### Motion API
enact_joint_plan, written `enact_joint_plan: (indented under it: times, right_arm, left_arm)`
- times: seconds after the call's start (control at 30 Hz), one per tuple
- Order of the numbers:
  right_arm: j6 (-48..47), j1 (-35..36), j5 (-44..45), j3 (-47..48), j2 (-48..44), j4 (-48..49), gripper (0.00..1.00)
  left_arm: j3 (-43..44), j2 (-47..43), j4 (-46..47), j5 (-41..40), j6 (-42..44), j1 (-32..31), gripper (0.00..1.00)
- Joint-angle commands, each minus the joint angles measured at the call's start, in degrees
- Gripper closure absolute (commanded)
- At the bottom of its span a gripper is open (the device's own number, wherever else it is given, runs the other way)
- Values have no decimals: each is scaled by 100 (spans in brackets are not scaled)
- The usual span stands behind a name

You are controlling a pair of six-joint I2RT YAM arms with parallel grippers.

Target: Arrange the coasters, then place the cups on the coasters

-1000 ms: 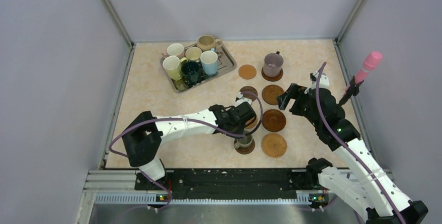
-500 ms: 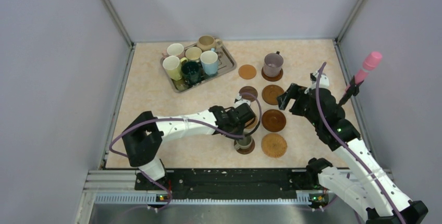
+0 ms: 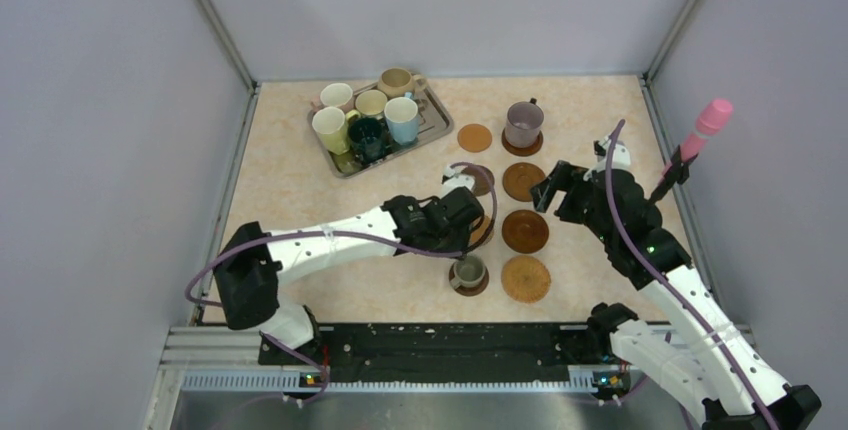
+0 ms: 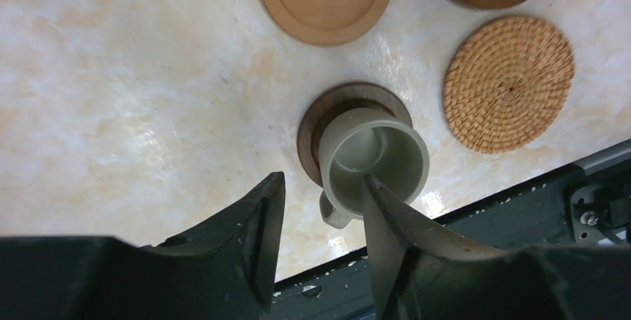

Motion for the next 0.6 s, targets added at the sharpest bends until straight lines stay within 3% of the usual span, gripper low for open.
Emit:
enact_joint_plan:
  times: [0.0,0.13,0.27,0.3,0.43,0.57]
  right_arm:
    - [43,-11,-185,116,-28,32,16]
    - [207,-8,-667,32,75,47,17]
    - [275,-7,-1551,-90,339,299,18]
    - [279,-6,-1721,-95,417,322,18]
    - [105,-6,-2121,-49,654,261,19]
    - [28,-2,-1791,33,568,209,19]
  left_arm:
    - [738,-621,-484,-782,194,121,50]
    - [883,-1003,-542,-910,460,563,28]
    - [607,-1381,-243,-862,679,1141,13]
    - [535,-1458,-192,-748,695,1357,3]
    - [384,-1654,-13,-531,785,2235,1]
    - [418,-1599,188,-401,754,3077,1]
